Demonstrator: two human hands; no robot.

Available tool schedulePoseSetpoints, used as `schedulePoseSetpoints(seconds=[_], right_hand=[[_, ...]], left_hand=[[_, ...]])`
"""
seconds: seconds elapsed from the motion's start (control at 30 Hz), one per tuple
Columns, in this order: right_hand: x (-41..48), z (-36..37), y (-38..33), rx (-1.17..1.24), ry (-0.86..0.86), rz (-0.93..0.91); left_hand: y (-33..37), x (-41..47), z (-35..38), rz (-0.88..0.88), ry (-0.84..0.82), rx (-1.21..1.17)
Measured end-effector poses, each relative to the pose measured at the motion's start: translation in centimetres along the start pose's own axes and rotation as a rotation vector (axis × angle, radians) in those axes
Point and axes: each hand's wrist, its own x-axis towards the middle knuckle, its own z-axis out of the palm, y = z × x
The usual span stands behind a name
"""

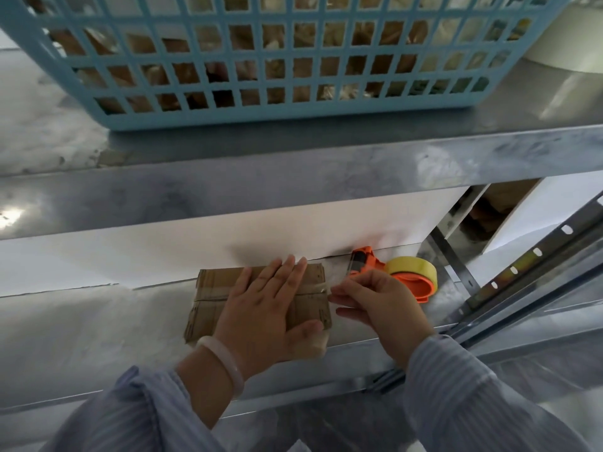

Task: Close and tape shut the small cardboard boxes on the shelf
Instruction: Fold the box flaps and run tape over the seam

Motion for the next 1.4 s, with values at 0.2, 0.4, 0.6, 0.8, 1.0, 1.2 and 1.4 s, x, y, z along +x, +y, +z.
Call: schedulePoseSetpoints(seconds=[0.2,0.4,0.6,0.8,1.0,1.2,1.4], right_hand=[[0.1,0.0,1.1,0.093,0.042,0.044],[-0.2,-1.0,2.6,0.119,0.051,0.025],[-0.3,-0.7,0.7,-0.053,0.067,-0.067],[-0.5,0.8,0.7,0.235,0.085,0.092],[-0.2,0.8,0.9,0.394,0.022,0.213],[0.6,0.8,1.1,0.167,0.095,0.046],[1.2,0.8,3.6,0.235,0.111,0.106]], left_hand=[[0.1,-0.1,-0.2,-0.006,0.007,-0.033],[0.2,-0.2,-0.4,0.005,-0.002,-0.031],[0.2,0.0,-0.3,-0.002,-0.007,-0.035],[0.1,0.1,-0.1,-0.01,0.005,-0.011],[0.1,0.2,0.2,-0.005,0.008,0.03],[0.2,0.1,-0.1,-0.018,-0.02,-0.007],[0.4,0.0,-0.6,-0.024,-0.024,-0.012]])
